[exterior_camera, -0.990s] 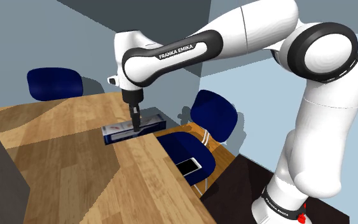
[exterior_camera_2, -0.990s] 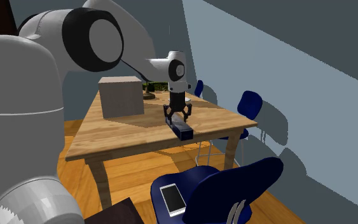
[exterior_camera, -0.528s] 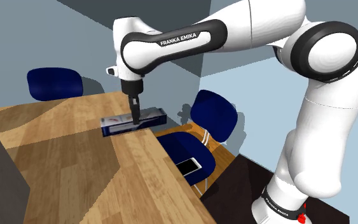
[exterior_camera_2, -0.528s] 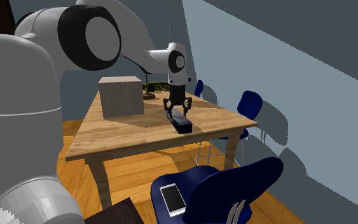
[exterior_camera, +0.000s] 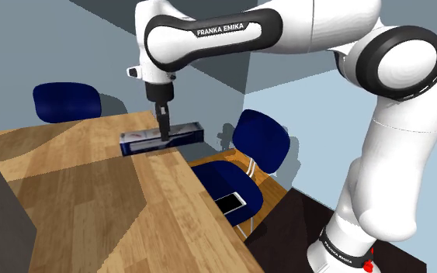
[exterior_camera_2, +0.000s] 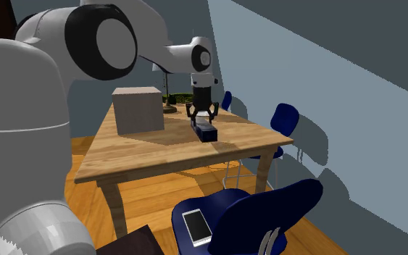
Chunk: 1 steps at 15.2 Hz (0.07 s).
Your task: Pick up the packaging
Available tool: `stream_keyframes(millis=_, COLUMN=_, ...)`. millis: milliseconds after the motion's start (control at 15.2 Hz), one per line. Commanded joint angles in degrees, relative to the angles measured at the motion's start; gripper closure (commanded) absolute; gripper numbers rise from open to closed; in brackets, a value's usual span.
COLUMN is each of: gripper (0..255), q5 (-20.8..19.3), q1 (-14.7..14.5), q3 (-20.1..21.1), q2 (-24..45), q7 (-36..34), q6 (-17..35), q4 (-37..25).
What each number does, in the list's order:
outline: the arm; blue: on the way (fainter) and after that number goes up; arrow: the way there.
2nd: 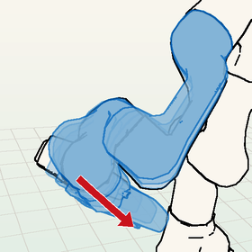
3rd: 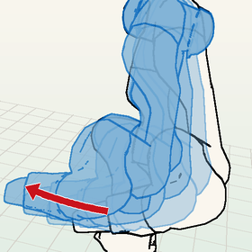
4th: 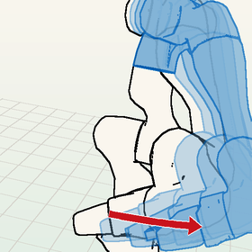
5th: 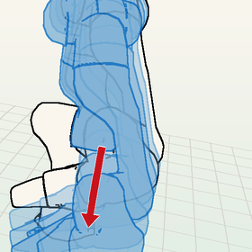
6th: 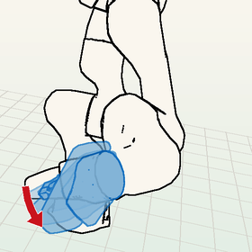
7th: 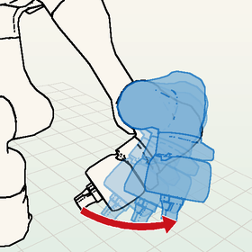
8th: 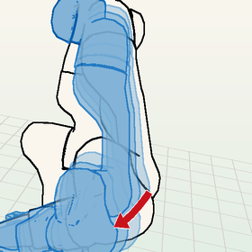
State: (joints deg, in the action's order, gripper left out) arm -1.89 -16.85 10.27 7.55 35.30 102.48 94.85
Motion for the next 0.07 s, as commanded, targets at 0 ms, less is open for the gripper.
stream_keyframes(millis=0, gripper=255, q5=0.0, q1=0.0, q3=0.0, q2=-0.1, q7=0.0, q6=-0.4, q4=-0.4)
